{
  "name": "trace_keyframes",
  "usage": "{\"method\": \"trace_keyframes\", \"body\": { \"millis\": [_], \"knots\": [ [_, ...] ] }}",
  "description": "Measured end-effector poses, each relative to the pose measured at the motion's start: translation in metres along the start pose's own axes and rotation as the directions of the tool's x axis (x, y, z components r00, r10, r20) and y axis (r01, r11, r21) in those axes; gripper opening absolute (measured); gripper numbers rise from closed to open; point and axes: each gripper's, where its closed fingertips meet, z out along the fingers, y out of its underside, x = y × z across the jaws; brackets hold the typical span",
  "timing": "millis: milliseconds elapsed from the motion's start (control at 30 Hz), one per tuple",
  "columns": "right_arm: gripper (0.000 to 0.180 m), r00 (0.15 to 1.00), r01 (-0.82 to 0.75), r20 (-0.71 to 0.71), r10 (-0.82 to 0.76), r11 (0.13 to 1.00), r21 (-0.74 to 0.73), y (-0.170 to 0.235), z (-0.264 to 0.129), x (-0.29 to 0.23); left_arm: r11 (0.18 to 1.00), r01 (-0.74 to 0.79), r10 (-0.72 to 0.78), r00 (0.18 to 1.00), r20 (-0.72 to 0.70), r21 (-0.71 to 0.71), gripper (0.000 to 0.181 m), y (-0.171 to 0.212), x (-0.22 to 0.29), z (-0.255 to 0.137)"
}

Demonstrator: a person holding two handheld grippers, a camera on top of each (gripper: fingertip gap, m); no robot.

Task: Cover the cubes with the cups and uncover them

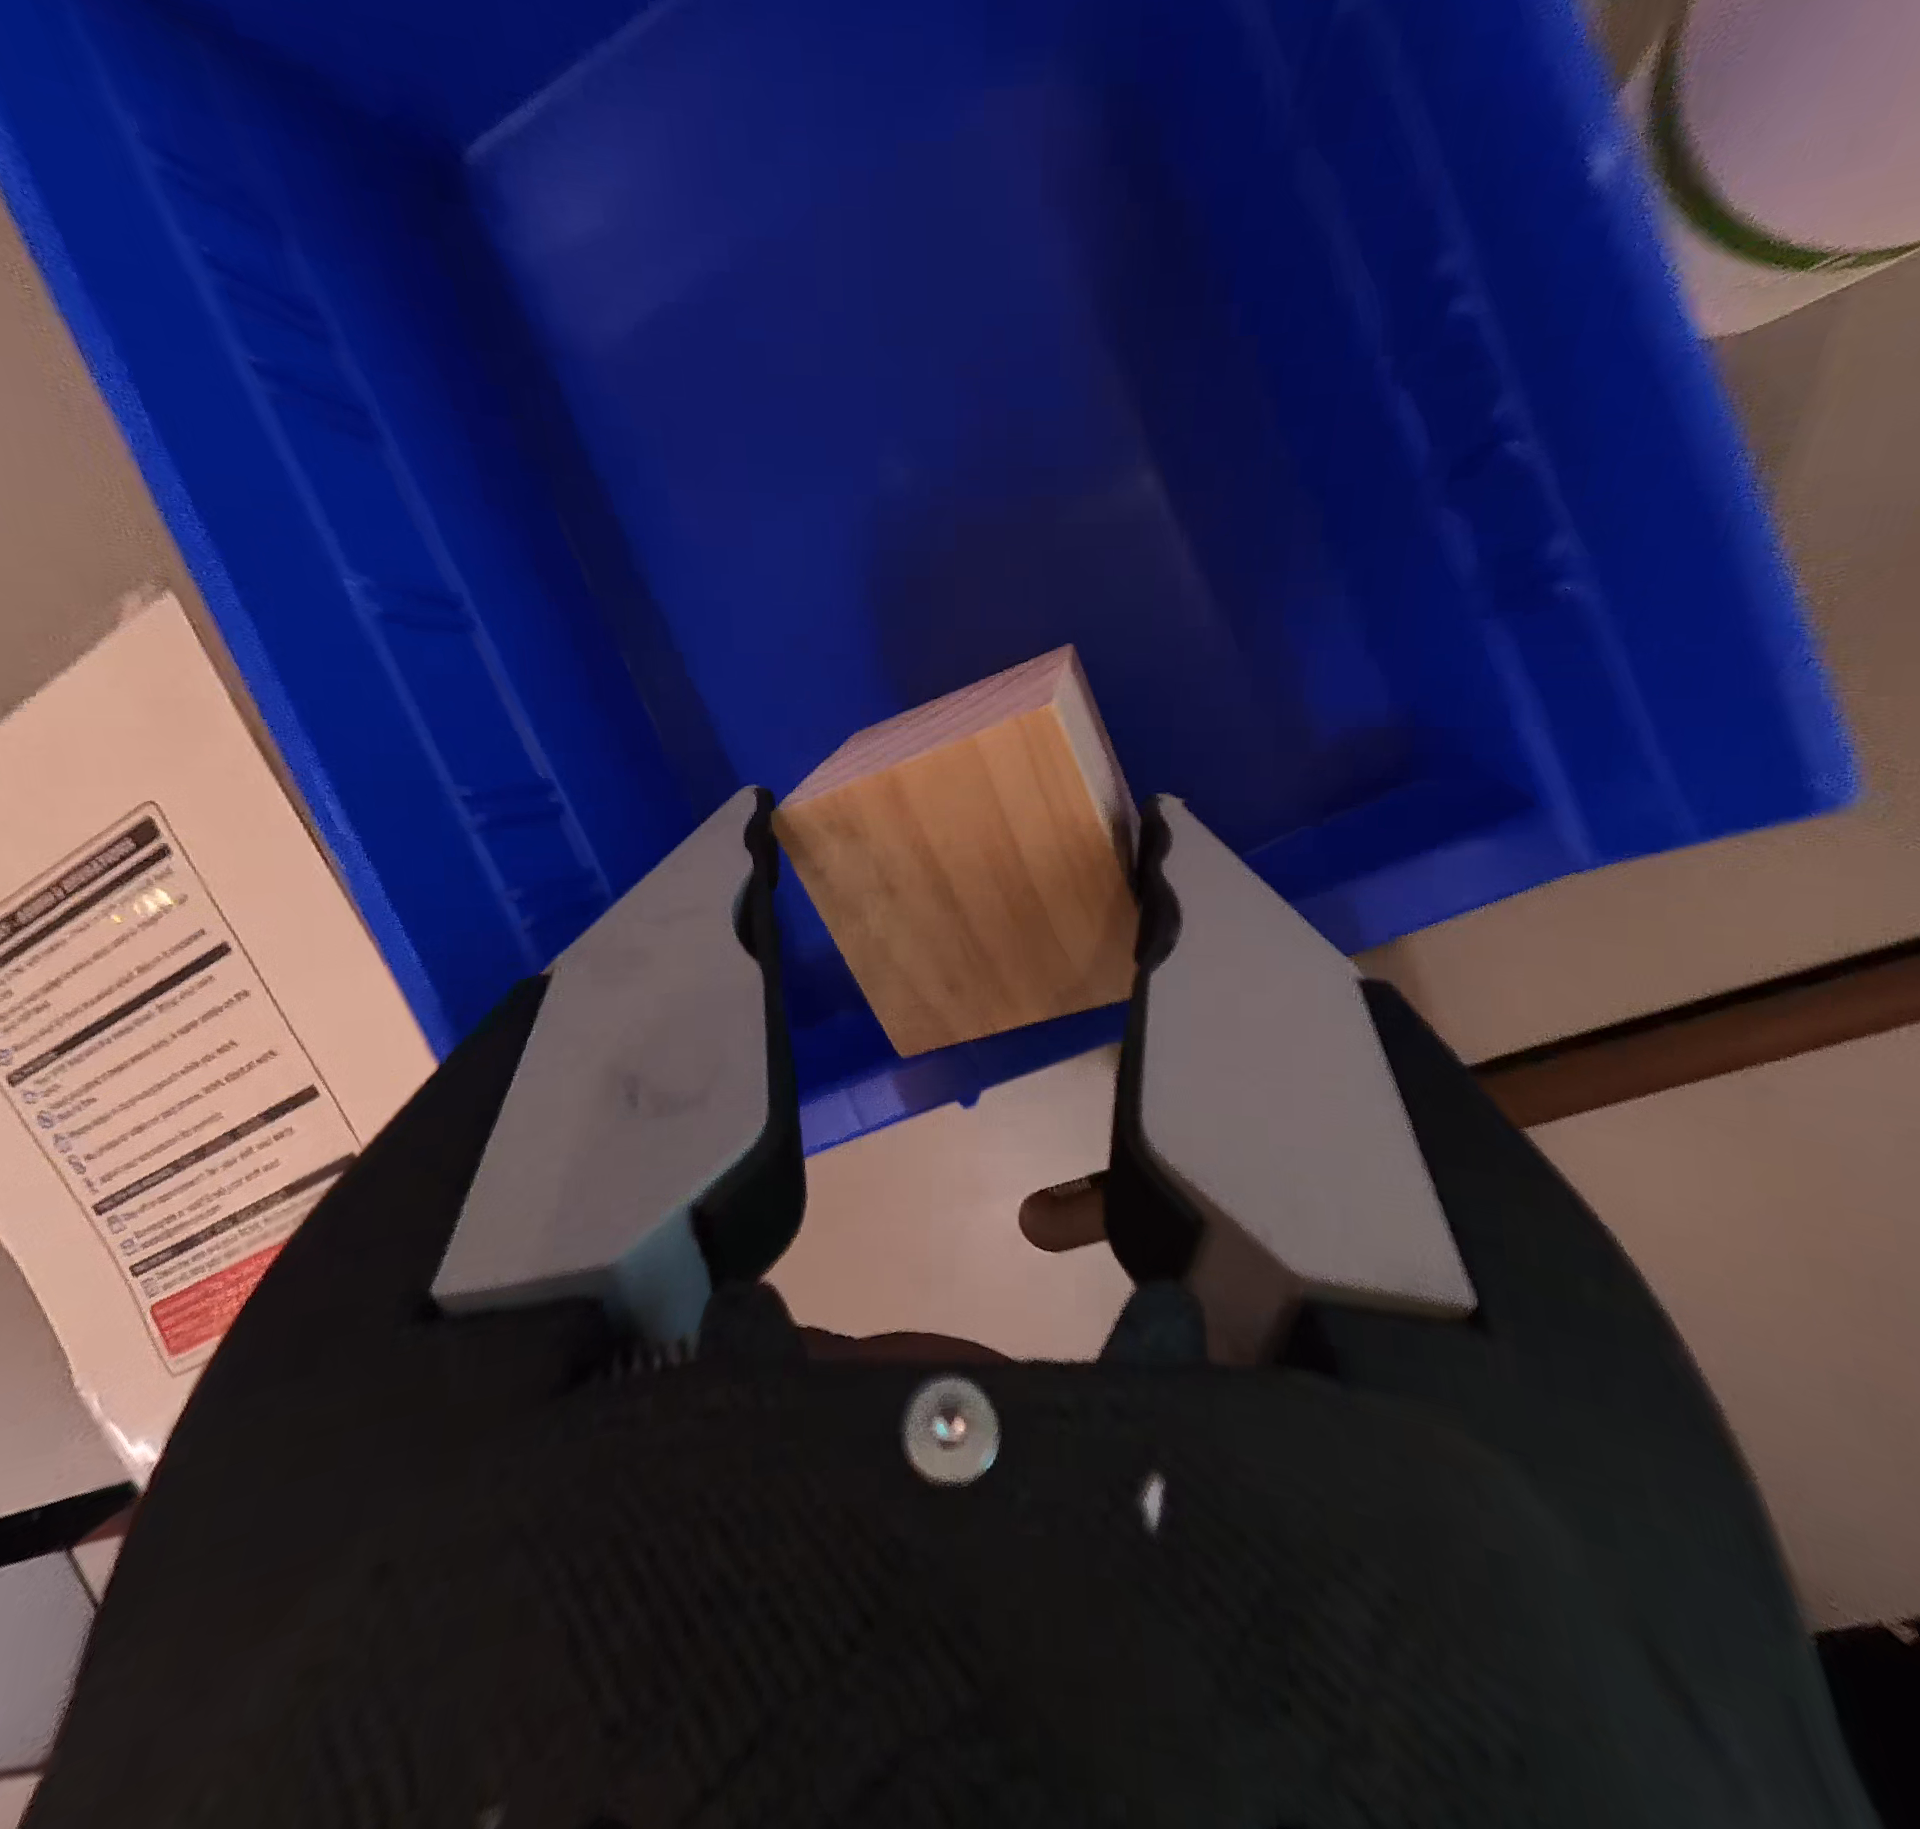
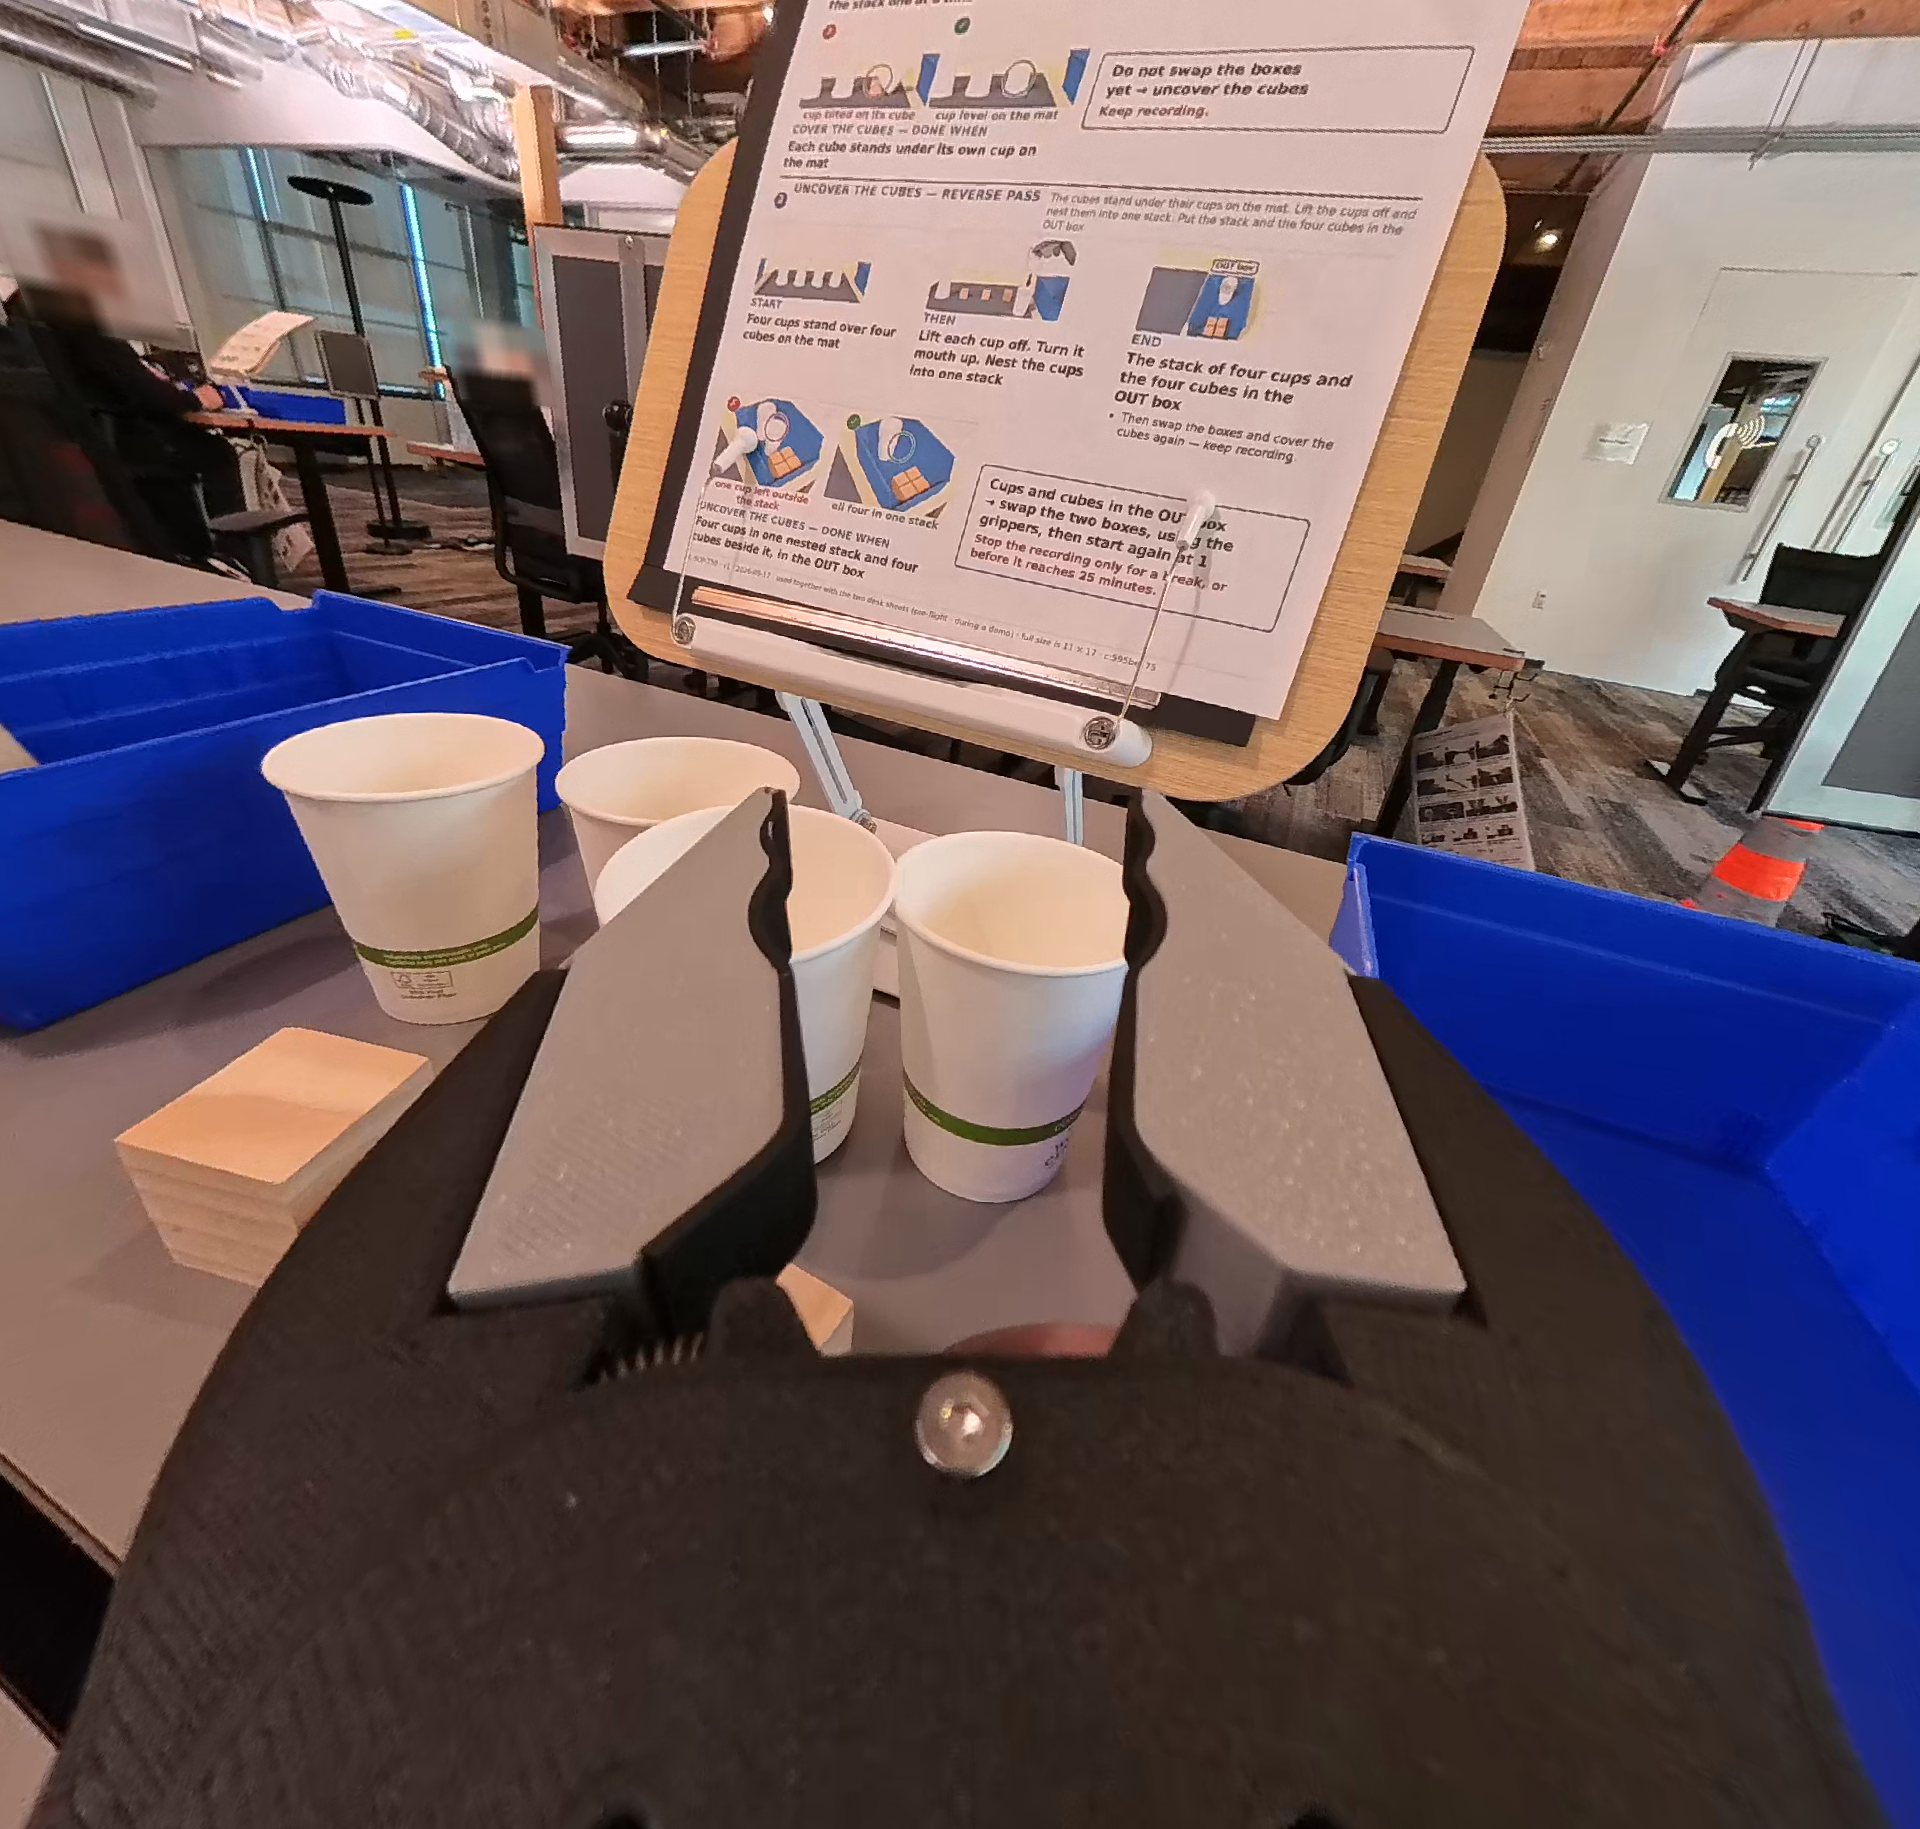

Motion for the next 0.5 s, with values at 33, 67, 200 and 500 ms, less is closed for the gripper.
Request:
{"method": "trace_keyframes", "body": {
  "millis": [33,67,200,500],
  "knots": [
    [0.062,1.000,0.001,0.001,-0.001,1.000,0.000,0.000,0.000,0.000,1.000,-0.010,0.010,1.000,-0.006,0.027,0.068,-0.006,0.003,-0.009],
    [0.062,1.000,0.002,0.001,-0.002,1.000,0.001,0.000,0.000,-0.001,0.998,-0.025,0.026,1.000,-0.013,0.055,0.068,-0.011,0.008,-0.018],
    [0.062,1.000,0.001,0.001,-0.001,1.000,0.001,0.000,0.000,-0.001,0.981,-0.101,0.107,0.994,-0.024,0.163,0.068,-0.034,0.032,-0.057],
    [0.062,1.000,0.008,-0.003,-0.008,1.000,-0.005,0.002,0.001,-0.001,0.898,-0.339,0.371,0.926,-0.068,0.280,0.068,-0.056,0.139,-0.099]
  ]
}}
